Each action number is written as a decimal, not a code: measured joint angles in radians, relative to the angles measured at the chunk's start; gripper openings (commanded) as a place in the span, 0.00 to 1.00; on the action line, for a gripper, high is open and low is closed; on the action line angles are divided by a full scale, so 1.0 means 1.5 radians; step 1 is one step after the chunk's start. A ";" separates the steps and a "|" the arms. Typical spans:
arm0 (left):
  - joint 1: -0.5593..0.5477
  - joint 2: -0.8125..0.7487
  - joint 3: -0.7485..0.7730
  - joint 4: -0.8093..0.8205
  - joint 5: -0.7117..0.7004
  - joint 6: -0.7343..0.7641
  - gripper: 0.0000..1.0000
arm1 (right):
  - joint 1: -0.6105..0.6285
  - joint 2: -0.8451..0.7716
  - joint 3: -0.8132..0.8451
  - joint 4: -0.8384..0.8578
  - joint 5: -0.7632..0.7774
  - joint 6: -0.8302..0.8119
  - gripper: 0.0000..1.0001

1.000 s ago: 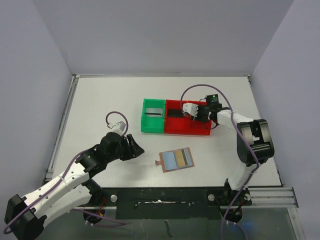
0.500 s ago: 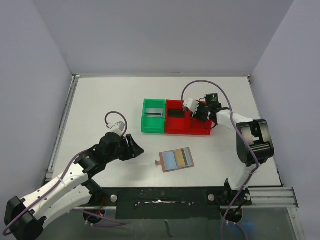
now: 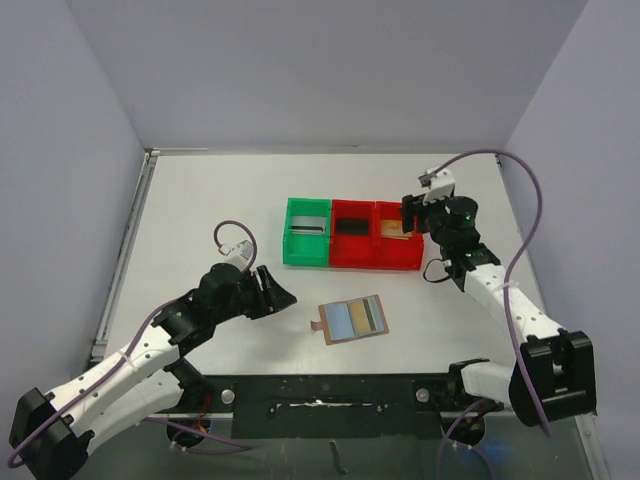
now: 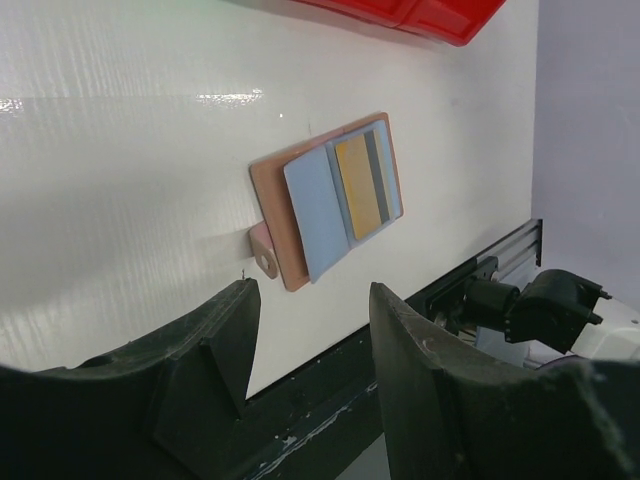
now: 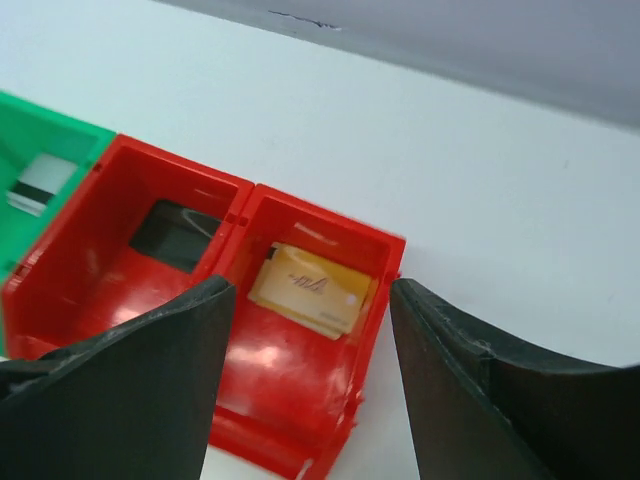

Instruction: Take the credit cards out of the card holder

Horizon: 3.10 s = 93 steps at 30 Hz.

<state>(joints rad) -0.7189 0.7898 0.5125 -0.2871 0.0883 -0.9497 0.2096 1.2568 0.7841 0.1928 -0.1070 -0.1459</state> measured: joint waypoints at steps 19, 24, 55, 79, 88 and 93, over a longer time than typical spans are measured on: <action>-0.048 0.142 -0.046 0.252 0.024 -0.091 0.47 | 0.090 -0.189 -0.178 -0.229 -0.080 0.533 0.49; -0.084 0.192 -0.041 0.289 0.005 -0.098 0.46 | 0.222 -0.146 -0.174 -0.286 -0.023 0.560 0.46; -0.163 0.395 -0.003 0.450 -0.033 -0.130 0.46 | 0.222 -0.178 -0.257 -0.280 0.006 0.624 0.21; -0.178 0.511 0.028 0.516 -0.017 -0.145 0.42 | 0.218 -0.098 -0.291 -0.187 -0.034 0.630 0.13; -0.188 0.558 0.028 0.549 -0.022 -0.158 0.37 | 0.218 -0.103 -0.324 -0.125 -0.048 0.655 0.13; -0.207 0.578 0.026 0.565 -0.047 -0.176 0.35 | 0.218 -0.104 -0.325 -0.124 -0.050 0.657 0.13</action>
<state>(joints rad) -1.0294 1.6562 0.5522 0.5606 0.0181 -1.2140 0.5373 1.1015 0.2970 0.0071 -0.1814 0.8391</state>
